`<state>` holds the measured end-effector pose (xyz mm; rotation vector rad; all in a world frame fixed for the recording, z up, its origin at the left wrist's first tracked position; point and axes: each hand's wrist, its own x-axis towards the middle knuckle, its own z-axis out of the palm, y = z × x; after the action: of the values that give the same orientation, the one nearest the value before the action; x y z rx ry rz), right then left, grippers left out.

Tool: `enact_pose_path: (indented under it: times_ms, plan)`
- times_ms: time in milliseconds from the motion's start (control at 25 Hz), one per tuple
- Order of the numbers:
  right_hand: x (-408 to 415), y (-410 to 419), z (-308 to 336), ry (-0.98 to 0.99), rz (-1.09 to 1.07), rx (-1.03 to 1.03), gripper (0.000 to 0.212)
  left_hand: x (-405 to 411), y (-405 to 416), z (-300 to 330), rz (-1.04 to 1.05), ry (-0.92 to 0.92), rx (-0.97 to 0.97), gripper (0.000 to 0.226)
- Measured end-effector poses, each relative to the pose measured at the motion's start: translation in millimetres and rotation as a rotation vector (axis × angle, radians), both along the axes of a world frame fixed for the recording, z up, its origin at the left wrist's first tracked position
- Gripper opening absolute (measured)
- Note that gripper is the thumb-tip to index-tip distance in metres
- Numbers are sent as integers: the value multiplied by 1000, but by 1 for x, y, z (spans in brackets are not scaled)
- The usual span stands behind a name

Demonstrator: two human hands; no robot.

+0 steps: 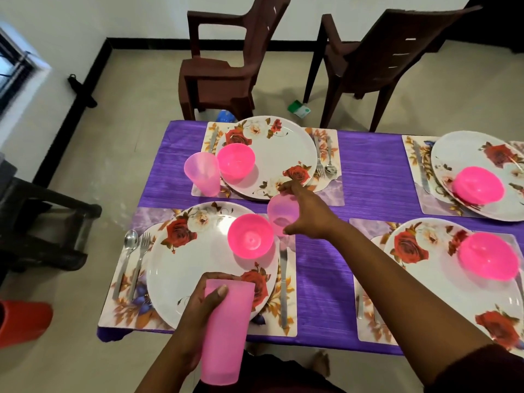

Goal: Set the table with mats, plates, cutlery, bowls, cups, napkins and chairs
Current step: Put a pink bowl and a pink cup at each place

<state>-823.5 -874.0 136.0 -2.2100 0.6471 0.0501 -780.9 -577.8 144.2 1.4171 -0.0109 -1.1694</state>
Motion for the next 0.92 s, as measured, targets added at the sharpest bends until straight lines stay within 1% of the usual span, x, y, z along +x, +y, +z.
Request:
enact_pose_path:
  times_ms: [120,240,360,480,680,760,800,840,920]
  plan:
    - [-2,1,-1,16,2,-16,90,0,-2,-1,-4,30,1,91]
    - [-3,3,-2,-4,-44,-34,90,1,-5,0,1,57,4,91]
    - [-2,3,-1,-11,-66,-48,90,3,-8,-1,9,71,0,78]
    - [-1,5,0,-6,-63,-54,90,2,-10,-2,1,83,12,77]
    - [-2,8,-2,24,-66,-92,95,0,-11,-2,-1,88,34,89]
    - [-3,9,1,32,-71,-61,96,1,-11,-4,17,50,47,100]
    - [-5,10,3,-16,-130,-19,90,2,-11,-4,17,21,51,106]
    - [-8,10,6,-104,-238,27,76,2,-13,-3,11,2,47,111]
    - [-19,10,9,-298,-517,86,38,3,-18,0,-22,1,16,113]
